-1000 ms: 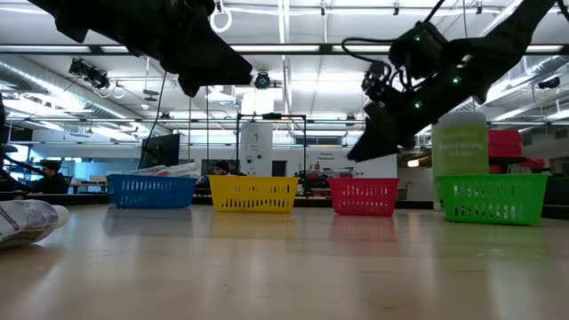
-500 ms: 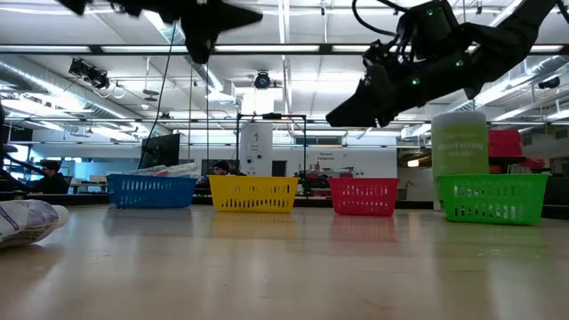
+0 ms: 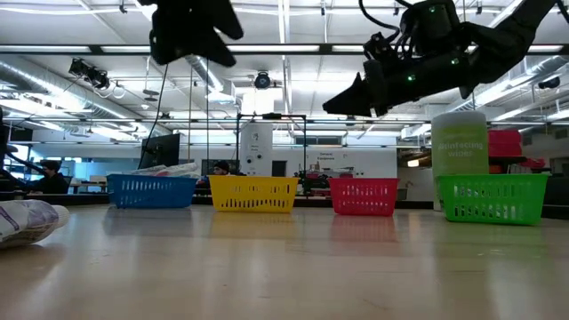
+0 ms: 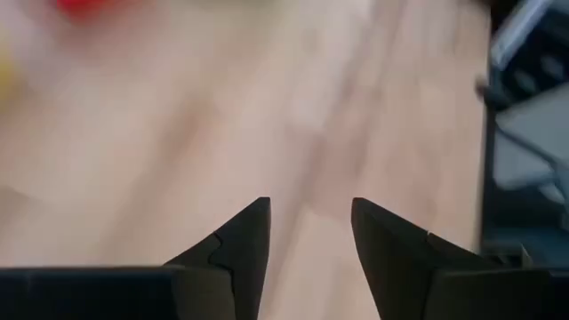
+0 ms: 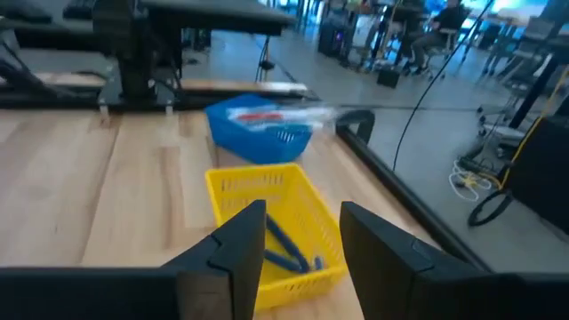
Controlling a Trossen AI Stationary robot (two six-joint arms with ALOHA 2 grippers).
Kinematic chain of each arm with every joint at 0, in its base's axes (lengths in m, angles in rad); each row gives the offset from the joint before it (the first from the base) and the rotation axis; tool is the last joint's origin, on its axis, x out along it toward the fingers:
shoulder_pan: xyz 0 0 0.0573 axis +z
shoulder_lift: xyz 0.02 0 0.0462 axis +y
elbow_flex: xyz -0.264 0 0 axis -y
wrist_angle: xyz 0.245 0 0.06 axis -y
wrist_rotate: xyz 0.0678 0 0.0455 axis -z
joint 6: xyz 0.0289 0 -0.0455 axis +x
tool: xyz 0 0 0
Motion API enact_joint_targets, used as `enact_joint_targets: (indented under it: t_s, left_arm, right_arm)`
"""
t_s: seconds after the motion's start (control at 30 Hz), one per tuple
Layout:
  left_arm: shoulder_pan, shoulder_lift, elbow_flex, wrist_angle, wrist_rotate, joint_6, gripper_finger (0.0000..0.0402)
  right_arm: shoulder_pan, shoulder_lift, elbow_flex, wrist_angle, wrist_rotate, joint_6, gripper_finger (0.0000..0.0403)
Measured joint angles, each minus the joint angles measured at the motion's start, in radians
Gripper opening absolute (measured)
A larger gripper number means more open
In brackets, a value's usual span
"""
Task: Pick & Place Travel size toiletries
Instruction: Put the white toothpaste into the green bin
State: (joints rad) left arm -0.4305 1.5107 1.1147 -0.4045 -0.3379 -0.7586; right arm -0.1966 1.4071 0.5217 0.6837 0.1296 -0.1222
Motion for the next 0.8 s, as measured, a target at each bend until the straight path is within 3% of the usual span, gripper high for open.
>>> enact_joint_targets:
  t_s: [0.13, 0.3, 0.6, 0.8]
  left_arm:
    - [-0.025, 0.075, 0.045, -0.05, 0.129, -0.141, 0.0169]
    - [-0.063, 0.119, 0.043, -0.092, 0.235, -0.499, 0.0169]
    - [-0.155, 0.199, 0.028, -0.235, 0.267, -1.002, 0.0169]
    - [-0.182, 0.277, 0.018, -0.155, 0.288, -1.088, 0.0169]
  right_arm:
    - [-0.018, 0.0, 0.0, 0.07, 0.0, -0.007, 0.015]
    - [-0.04, 0.0, 0.0, 0.123, 0.0, -0.052, 0.0147]
    - [-0.071, 0.002, 0.0, 0.203, 0.0, -0.053, 0.0146]
    - [-0.078, 0.009, 0.0, 0.213, -0.001, -0.052, 0.0141]
